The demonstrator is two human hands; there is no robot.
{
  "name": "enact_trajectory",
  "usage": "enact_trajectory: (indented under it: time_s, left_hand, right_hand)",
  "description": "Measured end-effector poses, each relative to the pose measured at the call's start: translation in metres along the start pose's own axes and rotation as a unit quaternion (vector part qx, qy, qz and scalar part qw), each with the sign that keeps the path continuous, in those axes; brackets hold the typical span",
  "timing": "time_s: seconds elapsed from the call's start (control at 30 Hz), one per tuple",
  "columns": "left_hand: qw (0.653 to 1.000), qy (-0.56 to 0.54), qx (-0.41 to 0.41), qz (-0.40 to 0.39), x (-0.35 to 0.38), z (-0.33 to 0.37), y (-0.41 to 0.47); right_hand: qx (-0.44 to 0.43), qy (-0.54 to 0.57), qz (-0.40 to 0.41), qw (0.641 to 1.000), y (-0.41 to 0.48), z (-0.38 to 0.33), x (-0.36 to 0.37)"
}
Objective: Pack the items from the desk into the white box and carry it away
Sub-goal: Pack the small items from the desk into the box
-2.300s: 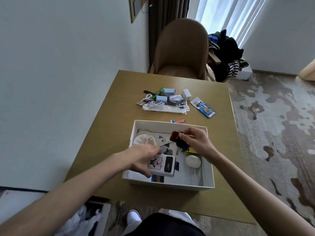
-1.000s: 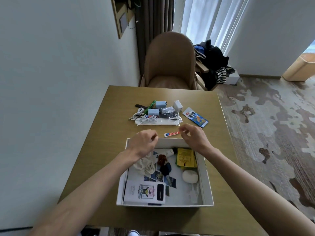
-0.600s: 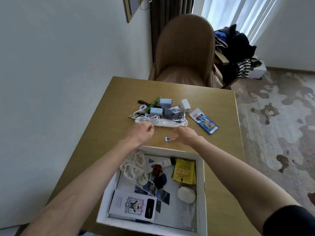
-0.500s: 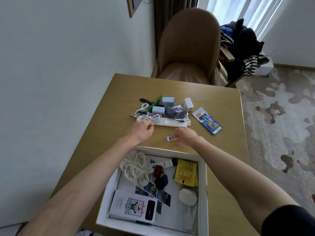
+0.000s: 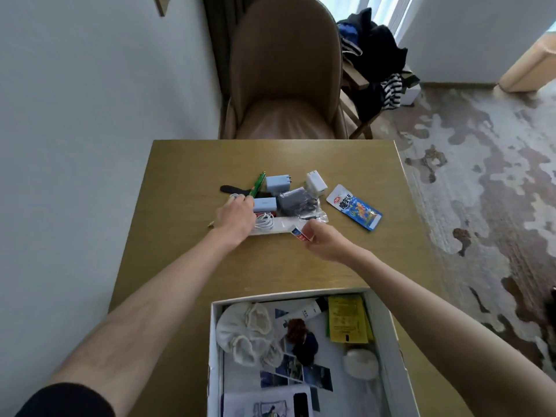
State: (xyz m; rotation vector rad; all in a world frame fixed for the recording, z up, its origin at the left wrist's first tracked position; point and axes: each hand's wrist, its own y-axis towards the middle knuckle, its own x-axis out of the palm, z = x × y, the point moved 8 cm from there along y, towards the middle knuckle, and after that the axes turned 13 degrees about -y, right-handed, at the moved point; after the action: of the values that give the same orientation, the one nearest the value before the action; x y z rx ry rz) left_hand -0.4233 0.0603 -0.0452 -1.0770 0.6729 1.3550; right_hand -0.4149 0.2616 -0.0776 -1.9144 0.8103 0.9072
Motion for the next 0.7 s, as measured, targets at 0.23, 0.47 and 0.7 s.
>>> enact_trajectory:
  time_s: [0.23, 0.47, 0.7]
  left_hand:
    - [0.999, -0.034, 0.006, -0.011, 0.012, -0.016, 0.02]
    - [0.999, 0.009, 0.029, -0.042, 0.023, -0.019, 0.023]
    - [0.998, -0.019, 0.031, -0.042, 0.023, -0.019, 0.018]
  right_hand:
    - [0.056, 0.198, 0.039, 0.978, -0.01, -0.006, -0.005]
    - [0.07, 0.177, 0.034, 0.981, -0.016, -0.018, 0.007]
    - [0.048, 0.18, 0.04, 0.982, -0.034, -0.027, -0.004]
